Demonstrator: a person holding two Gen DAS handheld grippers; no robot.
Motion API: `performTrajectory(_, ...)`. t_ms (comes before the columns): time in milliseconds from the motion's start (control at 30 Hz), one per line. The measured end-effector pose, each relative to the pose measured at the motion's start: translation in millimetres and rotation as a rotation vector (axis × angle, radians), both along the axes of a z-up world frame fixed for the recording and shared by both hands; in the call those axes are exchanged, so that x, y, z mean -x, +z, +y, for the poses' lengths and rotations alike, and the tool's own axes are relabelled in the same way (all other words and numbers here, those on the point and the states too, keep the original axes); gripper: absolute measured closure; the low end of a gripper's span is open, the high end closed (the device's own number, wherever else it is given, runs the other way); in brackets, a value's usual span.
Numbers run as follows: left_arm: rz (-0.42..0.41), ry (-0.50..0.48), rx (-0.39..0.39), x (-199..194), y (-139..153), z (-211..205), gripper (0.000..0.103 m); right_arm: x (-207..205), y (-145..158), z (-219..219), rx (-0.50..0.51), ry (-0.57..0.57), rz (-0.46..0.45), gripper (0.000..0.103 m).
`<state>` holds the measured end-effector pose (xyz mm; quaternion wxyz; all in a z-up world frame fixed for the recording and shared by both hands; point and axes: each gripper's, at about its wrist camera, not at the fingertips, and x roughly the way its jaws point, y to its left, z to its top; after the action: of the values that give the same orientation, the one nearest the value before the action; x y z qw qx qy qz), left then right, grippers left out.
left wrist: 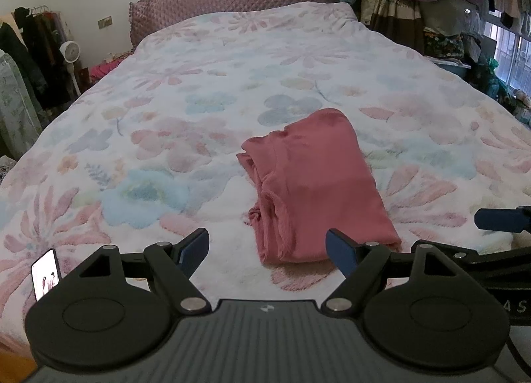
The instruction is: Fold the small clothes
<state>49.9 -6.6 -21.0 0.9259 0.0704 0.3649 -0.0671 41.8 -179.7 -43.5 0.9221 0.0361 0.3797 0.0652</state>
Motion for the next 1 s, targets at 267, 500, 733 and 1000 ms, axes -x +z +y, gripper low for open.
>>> performTrajectory(267, -0.004, 0.008, 0.008, 1.2, 1.0, 0.7, 0.01, 0.3, 0.6, -0.4, 0.005, 0.01, -0.001, 0.021)
performTrajectory(500, -0.001, 0.02, 0.014, 0.8, 3.5, 3.4, 0.01, 0.4, 0.3, 0.8, 0.008, 0.017, 0.003, 0.021)
performTrajectory(733, 0.0, 0.02, 0.014, 1.4, 4.4, 3.2, 0.01, 1.5, 0.5, 2.0, 0.012, 0.023, 0.007, 0.021)
performTrajectory(1000, 0.018, 0.011, 0.012, 2.1, 2.3, 2.1, 0.01, 1.9, -2.2, 2.1, -0.001, 0.032, 0.042, 0.021)
